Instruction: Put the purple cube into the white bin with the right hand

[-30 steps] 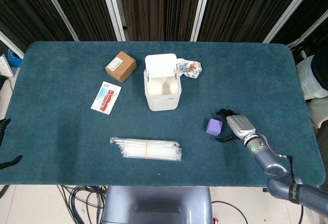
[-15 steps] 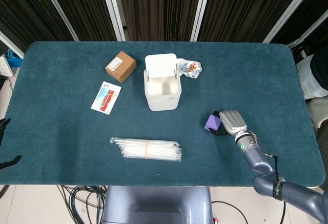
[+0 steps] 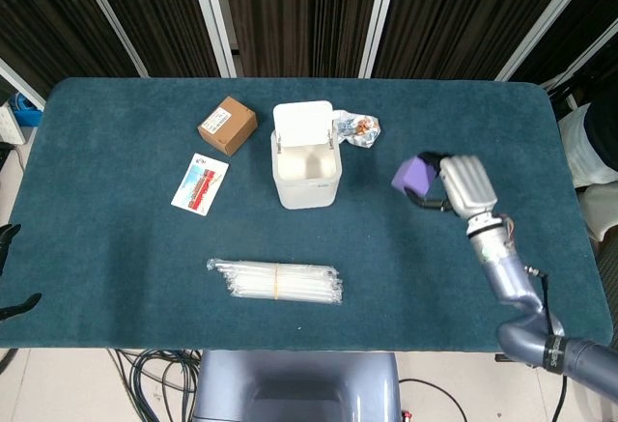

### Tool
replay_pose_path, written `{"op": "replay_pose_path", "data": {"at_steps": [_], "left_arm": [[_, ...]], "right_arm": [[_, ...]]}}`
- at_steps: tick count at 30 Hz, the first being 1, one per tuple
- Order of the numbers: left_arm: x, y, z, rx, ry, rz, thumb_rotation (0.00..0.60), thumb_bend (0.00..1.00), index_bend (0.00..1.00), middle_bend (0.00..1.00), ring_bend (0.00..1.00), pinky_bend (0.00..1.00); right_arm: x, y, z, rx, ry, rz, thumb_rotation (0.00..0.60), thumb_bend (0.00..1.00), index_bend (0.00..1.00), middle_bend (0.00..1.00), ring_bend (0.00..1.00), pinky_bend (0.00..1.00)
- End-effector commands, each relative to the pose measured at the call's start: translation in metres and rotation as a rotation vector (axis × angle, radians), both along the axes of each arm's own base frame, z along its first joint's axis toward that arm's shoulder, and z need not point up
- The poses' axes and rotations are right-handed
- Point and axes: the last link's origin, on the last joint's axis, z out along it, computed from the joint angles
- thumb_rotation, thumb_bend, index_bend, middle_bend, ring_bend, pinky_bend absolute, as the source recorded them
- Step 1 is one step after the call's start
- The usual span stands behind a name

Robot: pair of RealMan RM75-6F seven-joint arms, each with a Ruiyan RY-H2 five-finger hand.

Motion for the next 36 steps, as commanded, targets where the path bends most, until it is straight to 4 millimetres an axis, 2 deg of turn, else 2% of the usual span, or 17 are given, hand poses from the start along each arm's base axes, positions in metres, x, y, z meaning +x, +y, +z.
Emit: {"op": "replay_pose_path", "data": {"at_steps": [1,7,11,16,20,24,28,30,33,36], "left_arm": [[0.000,0.000,0.000,0.000,0.000,0.000,0.600,0.10,0.15,0.17,0.02,0.05],[0.000,0.000,0.000,0.000,0.002,0.001,0.600,0.10,0.15,0.17,0.02,0.05],[0.000,0.000,-0.001,-0.001,0.001,0.002,0.600,0.10,0.15,0.17,0.02,0.05],[0.000,0.001,-0.001,-0.003,-0.001,0.001,0.600,0.10,0.15,0.17,0.02,0.04],[0.000,0.000,0.000,-0.010,-0.007,-0.001,0.600,0.10,0.15,0.17,0.02,0.03],[-0.001,0.001,0.001,-0.013,-0.010,-0.001,0.600,0.10,0.15,0.17,0.02,0.03],[0.000,0.001,0.001,-0.013,-0.015,-0.002,0.600,0.10,0.15,0.17,0.02,0.02],[-0.001,0.001,0.001,-0.012,-0.013,-0.002,0.600,0.10,0.15,0.17,0.02,0.02],[-0.001,0.001,0.001,-0.011,-0.012,-0.001,0.600,0.10,0.15,0.17,0.02,0.03],[-0.001,0.001,0.001,-0.010,-0.009,-0.001,0.600,0.10,0.15,0.17,0.02,0.03]], "right_arm": [[0.042,-0.022,0.012,0.018,-0.037,0.054,0.600,0.40,0.57,0.49,0.46,0.59],[0.097,-0.048,-0.013,0.111,0.008,0.109,0.600,0.40,0.57,0.49,0.45,0.59],[0.133,-0.059,-0.037,0.153,0.033,0.148,0.600,0.40,0.57,0.48,0.45,0.59],[0.158,-0.064,-0.072,0.206,0.123,0.168,0.600,0.40,0.56,0.48,0.45,0.58],[0.164,-0.066,-0.096,0.241,0.182,0.156,0.600,0.40,0.55,0.47,0.44,0.58],[0.160,-0.068,-0.108,0.258,0.218,0.127,0.600,0.32,0.43,0.38,0.33,0.51],[0.153,-0.071,-0.112,0.295,0.247,0.090,0.600,0.15,0.21,0.18,0.15,0.39],[0.148,-0.073,-0.111,0.332,0.255,0.062,0.600,0.09,0.13,0.12,0.11,0.36],[0.147,-0.075,-0.106,0.334,0.237,0.034,0.600,0.02,0.09,0.07,0.09,0.34],[0.148,-0.075,-0.100,0.333,0.203,0.011,0.600,0.00,0.08,0.08,0.09,0.34]]}}
